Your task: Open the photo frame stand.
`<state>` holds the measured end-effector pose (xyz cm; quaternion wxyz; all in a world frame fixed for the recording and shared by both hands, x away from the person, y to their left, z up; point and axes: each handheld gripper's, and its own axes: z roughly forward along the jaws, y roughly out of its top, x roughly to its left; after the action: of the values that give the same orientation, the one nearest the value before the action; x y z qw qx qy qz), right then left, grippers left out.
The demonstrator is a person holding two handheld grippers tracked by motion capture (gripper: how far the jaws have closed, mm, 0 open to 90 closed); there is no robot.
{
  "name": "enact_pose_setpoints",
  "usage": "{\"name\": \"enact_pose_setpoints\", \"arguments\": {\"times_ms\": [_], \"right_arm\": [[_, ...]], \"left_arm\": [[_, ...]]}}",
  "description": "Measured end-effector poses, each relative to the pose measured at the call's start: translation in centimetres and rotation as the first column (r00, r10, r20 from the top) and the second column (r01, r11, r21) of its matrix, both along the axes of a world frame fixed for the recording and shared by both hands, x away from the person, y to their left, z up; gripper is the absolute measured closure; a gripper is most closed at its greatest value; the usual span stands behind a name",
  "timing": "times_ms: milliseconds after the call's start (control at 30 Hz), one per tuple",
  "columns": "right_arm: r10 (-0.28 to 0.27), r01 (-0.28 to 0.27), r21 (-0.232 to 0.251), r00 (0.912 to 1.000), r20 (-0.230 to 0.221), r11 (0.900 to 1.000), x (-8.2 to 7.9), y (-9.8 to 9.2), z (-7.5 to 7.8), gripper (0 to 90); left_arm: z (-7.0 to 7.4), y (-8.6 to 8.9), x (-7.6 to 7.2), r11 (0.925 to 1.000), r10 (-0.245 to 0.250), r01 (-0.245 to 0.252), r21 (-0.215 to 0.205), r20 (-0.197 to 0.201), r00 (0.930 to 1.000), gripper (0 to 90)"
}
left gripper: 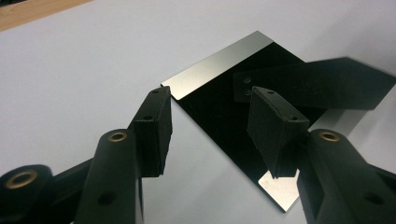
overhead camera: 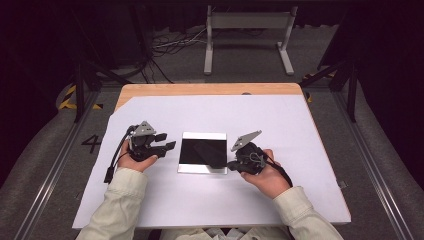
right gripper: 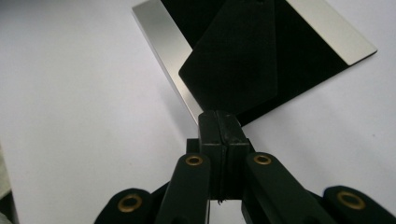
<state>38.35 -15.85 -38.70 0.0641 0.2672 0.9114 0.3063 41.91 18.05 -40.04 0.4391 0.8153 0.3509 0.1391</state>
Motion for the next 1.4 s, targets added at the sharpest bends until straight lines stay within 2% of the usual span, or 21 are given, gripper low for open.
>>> {"name": "enact_pose_setpoints", "arguments": {"times_ms": [67, 267, 367, 467, 567, 833, 1067, 1200, 1400], "right_arm": [[0.008, -0.008, 0.010, 0.9999, 0.009, 1.000, 0.0, 0.0, 0.3, 89.8], [0.005, -0.005, -0.014, 1.0000, 0.004, 1.000, 0.0, 0.0, 0.1, 89.9], [0.001, -0.003, -0.055, 0.9993, -0.037, 0.998, 0.2, 0.0, -0.6, 89.9], [-0.003, -0.001, -0.078, 0.9985, -0.055, 0.997, 0.4, 0.2, -1.2, 89.9], [-0.004, 0.000, -0.078, 0.9982, -0.059, 0.997, 0.5, 0.4, -1.6, 90.0], [-0.013, 0.013, -0.004, 0.9999, -0.003, 1.000, 0.5, 0.3, -0.5, 90.0], [-0.039, 0.036, 0.078, 0.9987, 0.034, 0.996, 0.3, 0.2, 0.3, 90.0], [-0.049, 0.042, 0.132, 0.9976, 0.050, 0.990, 0.4, 0.1, 0.6, 90.0], [-0.073, 0.056, 0.217, 0.9951, 0.068, 0.975, 0.4, 0.0, 0.8, 90.0]], "left_arm": [[0.0, 0.0, 0.0, 1.0000, 0.001, -0.001, 0.001, 0.001, 1.0000, 50.4], [0.0, 0.0, 0.0, 1.0000, 0.000, 0.000, -0.001, 0.000, 1.0000, 50.4], [0.0, 0.1, 0.0, 1.0000, 0.001, -0.001, -0.002, 0.000, 1.0000, 50.4], [0.0, 0.0, 0.0, 1.0000, 0.001, -0.001, -0.003, -0.002, 1.0000, 50.4], [-0.1, 0.0, 0.0, 1.0000, 0.001, -0.001, 0.000, -0.003, 1.0000, 50.3], [-0.2, -0.1, 0.0, 1.0000, -0.002, 0.002, 0.001, -0.013, 0.9999, 50.4], [-0.2, -0.2, 0.1, 1.0000, -0.007, 0.008, 0.004, -0.016, 0.9999, 50.7], [-0.3, -0.2, 0.1, 0.9999, -0.009, 0.010, 0.005, -0.016, 0.9998, 50.8], [-0.3, -0.3, 0.0, 0.9999, -0.013, 0.013, 0.011, -0.018, 0.9998, 51.2]]}}
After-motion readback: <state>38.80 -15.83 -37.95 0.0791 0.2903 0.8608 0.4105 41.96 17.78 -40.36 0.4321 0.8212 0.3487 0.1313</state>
